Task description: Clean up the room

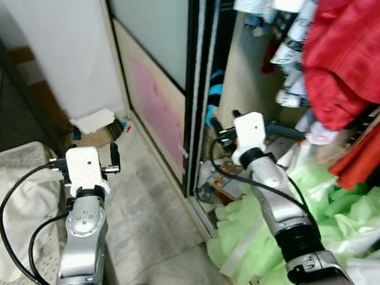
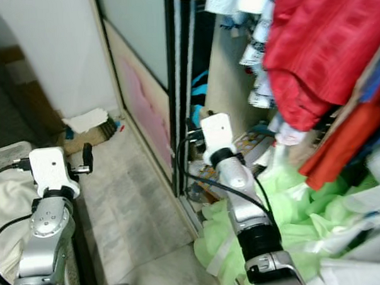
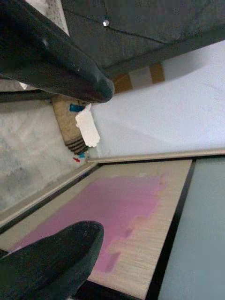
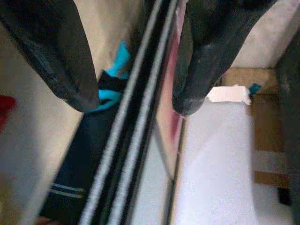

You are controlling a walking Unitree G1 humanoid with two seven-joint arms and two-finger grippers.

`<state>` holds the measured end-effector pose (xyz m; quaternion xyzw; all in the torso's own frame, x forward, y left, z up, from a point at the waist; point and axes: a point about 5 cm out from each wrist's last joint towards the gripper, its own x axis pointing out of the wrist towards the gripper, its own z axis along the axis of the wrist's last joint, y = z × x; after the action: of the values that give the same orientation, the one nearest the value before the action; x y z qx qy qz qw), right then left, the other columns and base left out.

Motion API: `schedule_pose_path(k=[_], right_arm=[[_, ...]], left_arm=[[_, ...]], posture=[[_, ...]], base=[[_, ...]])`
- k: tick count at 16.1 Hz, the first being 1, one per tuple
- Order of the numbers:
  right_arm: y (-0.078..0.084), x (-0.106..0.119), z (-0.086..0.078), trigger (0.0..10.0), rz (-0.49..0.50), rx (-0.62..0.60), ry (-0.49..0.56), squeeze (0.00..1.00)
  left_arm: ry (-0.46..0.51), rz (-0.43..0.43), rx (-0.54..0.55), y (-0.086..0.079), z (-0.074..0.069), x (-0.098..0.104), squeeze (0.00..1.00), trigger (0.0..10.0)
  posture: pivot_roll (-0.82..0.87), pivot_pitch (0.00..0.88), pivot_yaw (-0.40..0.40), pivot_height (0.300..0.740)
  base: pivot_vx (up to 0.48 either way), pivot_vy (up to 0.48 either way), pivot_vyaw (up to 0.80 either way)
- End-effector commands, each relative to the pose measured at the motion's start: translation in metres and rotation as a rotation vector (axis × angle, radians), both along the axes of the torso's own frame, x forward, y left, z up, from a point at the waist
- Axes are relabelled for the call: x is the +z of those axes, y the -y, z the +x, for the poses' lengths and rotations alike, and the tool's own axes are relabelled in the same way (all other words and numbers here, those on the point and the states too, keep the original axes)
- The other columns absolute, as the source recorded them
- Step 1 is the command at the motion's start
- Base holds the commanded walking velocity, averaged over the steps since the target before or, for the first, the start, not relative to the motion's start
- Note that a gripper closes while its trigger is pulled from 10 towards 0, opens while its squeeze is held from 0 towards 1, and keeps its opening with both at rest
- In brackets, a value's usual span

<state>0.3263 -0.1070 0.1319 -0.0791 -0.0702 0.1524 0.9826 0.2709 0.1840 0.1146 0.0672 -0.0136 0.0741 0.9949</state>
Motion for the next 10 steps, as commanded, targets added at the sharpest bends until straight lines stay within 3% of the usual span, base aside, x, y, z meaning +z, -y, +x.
schedule_pose_path(k=[1,6,8,10], right_arm=[[-0.004,0.005,0.001,10.0,0.001,0.014,0.023,0.0],[0.001,-0.002,-0.002,10.0,0.014,0.003,-0.009,0.0],[0.001,0.002,0.002,10.0,0.014,0.015,0.007,0.0],[0.0,0.007,0.007,10.0,0.017,0.018,0.017,0.0]], left_arm=[[-0.005,-0.003,-0.002,-0.002,-0.001,0.001,0.0,10.0],[-0.057,-0.025,0.048,0.001,-0.009,-0.007,0.0,10.0],[-0.054,-0.062,-0.026,0.003,-0.006,-0.007,0.0,10.0],[-0.055,-0.046,-0.025,0.003,-0.002,-0.008,0.0,10.0]], posture=[[0.12,0.0,-0.022,0.74],[0.12,0.0,-0.032,0.74],[0.11,0.0,-0.03,0.74],[0.11,0.0,-0.031,0.74]], base=[[0.0,0.0,0.8],[0.0,0.0,0.8],[0.0,0.0,0.8],[0.0,0.0,0.8]])
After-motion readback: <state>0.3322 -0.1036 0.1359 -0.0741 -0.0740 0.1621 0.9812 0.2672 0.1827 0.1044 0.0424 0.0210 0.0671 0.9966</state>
